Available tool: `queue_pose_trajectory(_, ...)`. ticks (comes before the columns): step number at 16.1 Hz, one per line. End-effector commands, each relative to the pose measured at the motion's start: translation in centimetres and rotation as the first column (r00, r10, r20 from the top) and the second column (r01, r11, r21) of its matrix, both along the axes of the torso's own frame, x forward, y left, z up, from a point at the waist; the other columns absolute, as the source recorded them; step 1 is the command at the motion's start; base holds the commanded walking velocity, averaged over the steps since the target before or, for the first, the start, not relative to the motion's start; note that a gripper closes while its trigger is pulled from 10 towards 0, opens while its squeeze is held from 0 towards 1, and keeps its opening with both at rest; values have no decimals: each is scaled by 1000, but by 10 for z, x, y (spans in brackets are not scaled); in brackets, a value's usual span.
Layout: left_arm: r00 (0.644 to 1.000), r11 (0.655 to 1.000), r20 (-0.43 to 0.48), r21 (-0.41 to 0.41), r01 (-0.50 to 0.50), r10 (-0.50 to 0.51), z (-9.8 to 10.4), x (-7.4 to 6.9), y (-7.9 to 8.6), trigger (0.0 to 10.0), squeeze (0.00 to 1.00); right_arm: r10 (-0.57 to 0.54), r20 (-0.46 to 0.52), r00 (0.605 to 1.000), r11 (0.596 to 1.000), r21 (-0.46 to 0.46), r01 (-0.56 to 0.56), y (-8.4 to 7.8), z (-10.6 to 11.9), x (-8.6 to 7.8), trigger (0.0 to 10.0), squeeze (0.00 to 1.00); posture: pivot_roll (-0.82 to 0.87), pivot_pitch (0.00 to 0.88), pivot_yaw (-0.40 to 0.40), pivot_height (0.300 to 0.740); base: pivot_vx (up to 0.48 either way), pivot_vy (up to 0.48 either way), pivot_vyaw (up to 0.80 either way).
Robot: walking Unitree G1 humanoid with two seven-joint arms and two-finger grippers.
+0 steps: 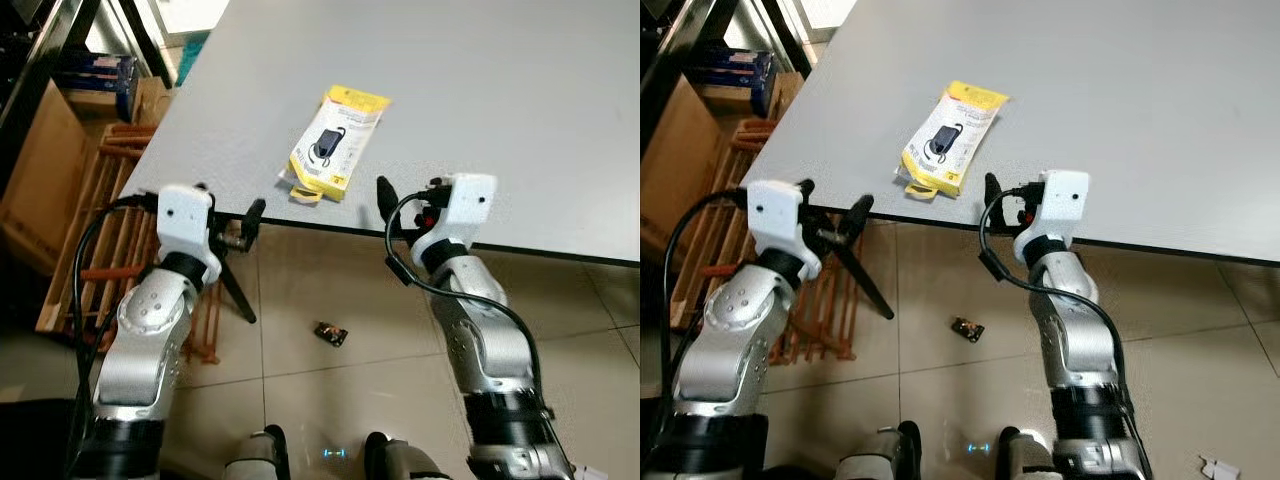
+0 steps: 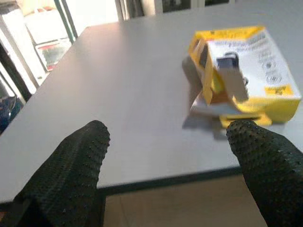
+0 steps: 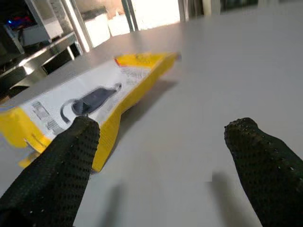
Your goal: Picking trash to rubbish bin
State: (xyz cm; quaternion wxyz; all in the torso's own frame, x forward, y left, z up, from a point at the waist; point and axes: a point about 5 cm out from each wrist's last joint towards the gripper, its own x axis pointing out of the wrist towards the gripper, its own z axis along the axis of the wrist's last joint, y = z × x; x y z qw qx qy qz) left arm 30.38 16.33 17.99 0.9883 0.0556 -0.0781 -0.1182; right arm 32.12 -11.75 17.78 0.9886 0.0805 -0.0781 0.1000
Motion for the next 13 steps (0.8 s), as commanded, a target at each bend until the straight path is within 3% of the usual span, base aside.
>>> queue_pose_trajectory(1,1000,1000,3,-20,12,-12,-2,-1,-3,10000,0,-9,31,999,1000,-26,10,0,4,-8,10000,0,92,156,26,740,0,0,0)
queue_pose_trajectory(6,998,996,-6,-62,65,-65,-11,-1,-21,10000,0,-77,30,997,994,-70,79,-11,-4,-30,10000,0,33,115,23,740,0,0,0)
queue_pose_trajectory(13,997,994,39,-78,75,-72,0,10,-26,10000,0,-82,87,993,989,-118,92,-9,10,-37,10000,0,6,110,29,740,452,0,0)
